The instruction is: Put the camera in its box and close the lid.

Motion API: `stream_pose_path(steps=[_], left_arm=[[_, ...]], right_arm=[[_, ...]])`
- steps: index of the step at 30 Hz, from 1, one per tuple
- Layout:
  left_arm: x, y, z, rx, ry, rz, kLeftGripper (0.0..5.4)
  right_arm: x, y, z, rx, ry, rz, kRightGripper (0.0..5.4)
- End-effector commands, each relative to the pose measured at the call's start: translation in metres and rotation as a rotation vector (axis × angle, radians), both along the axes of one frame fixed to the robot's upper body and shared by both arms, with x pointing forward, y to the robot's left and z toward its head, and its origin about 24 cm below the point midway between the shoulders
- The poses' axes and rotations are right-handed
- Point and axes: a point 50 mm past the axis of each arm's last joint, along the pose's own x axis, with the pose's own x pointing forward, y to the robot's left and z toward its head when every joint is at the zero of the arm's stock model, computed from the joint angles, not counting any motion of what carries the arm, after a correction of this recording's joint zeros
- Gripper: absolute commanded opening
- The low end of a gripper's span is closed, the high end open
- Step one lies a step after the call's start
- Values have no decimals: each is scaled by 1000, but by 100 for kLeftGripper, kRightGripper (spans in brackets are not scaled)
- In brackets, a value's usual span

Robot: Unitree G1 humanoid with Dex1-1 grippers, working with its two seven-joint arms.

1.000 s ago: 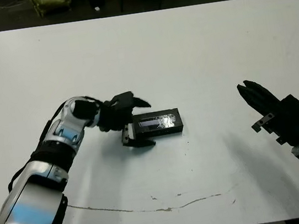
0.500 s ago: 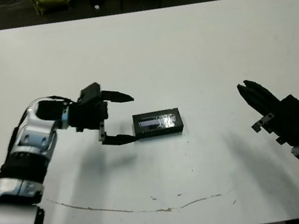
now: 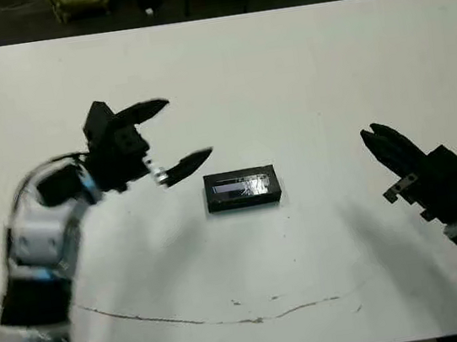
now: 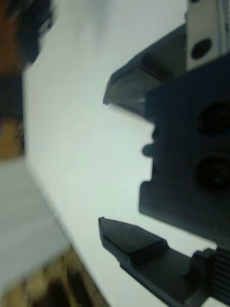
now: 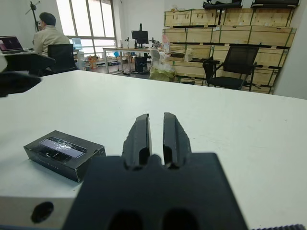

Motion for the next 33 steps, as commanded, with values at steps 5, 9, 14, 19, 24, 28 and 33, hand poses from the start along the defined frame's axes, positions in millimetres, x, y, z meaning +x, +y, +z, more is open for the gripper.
stream_pose_path(steps=[5, 9, 14, 19, 24, 28, 33], left_arm=[[-11, -39, -25, -33, 98, 69, 305], [-12, -56, -33, -56, 152, 38, 206], [-12, -70, -45, -62, 206, 44, 79], [-15, -76, -52, -39, 272, 82, 2], [-15, -72, -56, -6, 299, 103, 2], [-15, -68, -64, 43, 326, 119, 2], [-17, -64, -81, 115, 370, 113, 2]], right_arm=[[-2, -1, -5, -14, 35, -19, 0], [-3, -1, -4, -19, 30, -20, 0], [-3, -1, -4, -18, 34, -20, 0], [-2, -1, -3, -19, 36, -16, 0], [-2, -1, -3, -15, 35, -15, 0], [-1, -1, -5, 0, 37, -3, 0], [-2, -1, -4, -17, 41, -20, 0]])
